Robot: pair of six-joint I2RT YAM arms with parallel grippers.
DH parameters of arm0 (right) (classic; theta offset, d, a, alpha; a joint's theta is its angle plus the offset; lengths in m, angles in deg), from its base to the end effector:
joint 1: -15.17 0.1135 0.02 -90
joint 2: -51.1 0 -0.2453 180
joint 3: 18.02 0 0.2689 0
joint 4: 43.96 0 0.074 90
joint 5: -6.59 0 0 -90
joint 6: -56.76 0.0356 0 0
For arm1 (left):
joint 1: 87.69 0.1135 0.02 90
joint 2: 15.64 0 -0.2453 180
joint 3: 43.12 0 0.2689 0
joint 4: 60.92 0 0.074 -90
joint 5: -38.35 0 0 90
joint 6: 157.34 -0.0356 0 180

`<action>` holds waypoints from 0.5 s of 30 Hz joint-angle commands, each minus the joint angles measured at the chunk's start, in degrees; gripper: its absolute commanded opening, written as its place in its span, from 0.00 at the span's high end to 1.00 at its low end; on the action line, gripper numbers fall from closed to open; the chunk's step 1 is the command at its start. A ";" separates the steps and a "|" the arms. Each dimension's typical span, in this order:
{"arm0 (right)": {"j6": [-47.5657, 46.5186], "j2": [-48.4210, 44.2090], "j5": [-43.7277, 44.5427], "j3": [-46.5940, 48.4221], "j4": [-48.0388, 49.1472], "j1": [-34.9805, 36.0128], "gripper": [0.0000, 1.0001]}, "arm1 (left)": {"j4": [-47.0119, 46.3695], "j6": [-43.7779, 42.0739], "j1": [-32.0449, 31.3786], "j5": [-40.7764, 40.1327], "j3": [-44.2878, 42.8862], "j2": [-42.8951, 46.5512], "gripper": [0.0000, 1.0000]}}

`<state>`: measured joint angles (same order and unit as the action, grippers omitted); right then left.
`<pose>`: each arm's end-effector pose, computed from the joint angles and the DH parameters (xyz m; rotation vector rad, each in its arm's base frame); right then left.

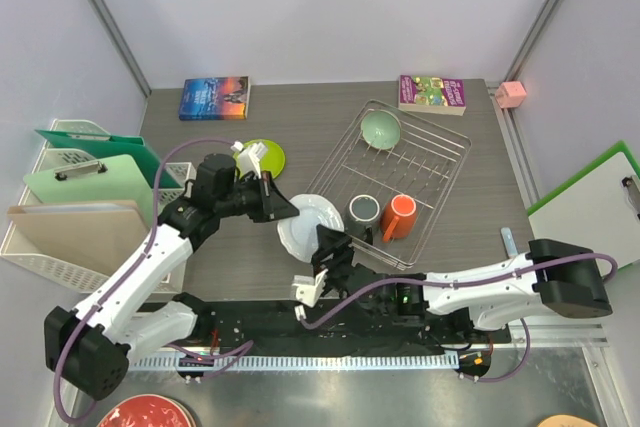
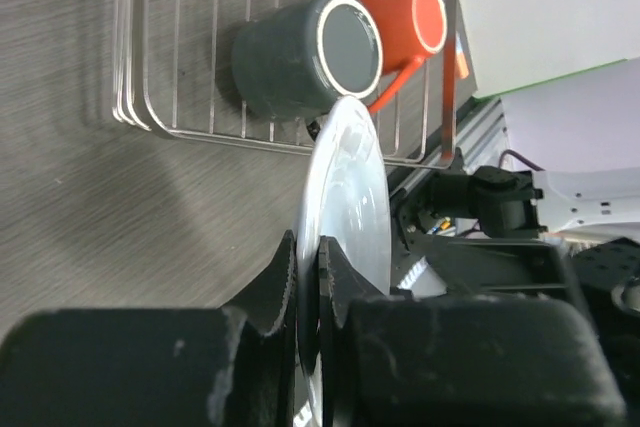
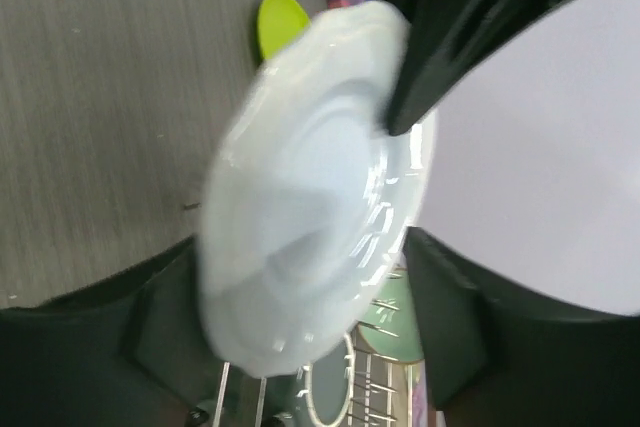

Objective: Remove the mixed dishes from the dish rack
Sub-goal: Pick up the plate from the dish rack.

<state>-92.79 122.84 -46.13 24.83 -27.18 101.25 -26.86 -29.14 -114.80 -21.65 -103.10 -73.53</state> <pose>0.0406 0.2765 0.1951 -1.4724 0.9357 -0.2405 0.2120 -0.1285 0.2756 0.1166 2.2957 -1.1934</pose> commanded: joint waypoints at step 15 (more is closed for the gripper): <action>59.44 -19.79 10.62 14.61 -17.10 0.05 0.01 | -13.26 10.58 6.63 -19.17 -2.12 4.45 1.00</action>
<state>-54.67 111.15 -38.03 35.45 -43.96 101.25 -33.24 -22.57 -111.04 -32.36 -102.49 -70.62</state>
